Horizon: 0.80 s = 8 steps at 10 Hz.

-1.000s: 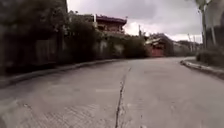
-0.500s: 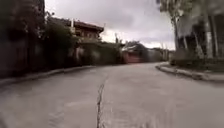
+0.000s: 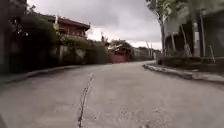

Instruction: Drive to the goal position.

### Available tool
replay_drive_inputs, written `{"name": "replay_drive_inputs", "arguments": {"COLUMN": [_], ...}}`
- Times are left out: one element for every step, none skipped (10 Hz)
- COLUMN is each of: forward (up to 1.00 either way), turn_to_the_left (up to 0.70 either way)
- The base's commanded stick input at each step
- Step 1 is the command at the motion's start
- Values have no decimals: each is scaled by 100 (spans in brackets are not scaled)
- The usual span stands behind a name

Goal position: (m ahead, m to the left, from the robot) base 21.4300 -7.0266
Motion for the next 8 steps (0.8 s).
{"name": "replay_drive_inputs", "arguments": {"forward": [100,100,100,100,100,100,100,100], "turn_to_the_left": [-40,-40,-40,-40,-40,0,0,0]}}
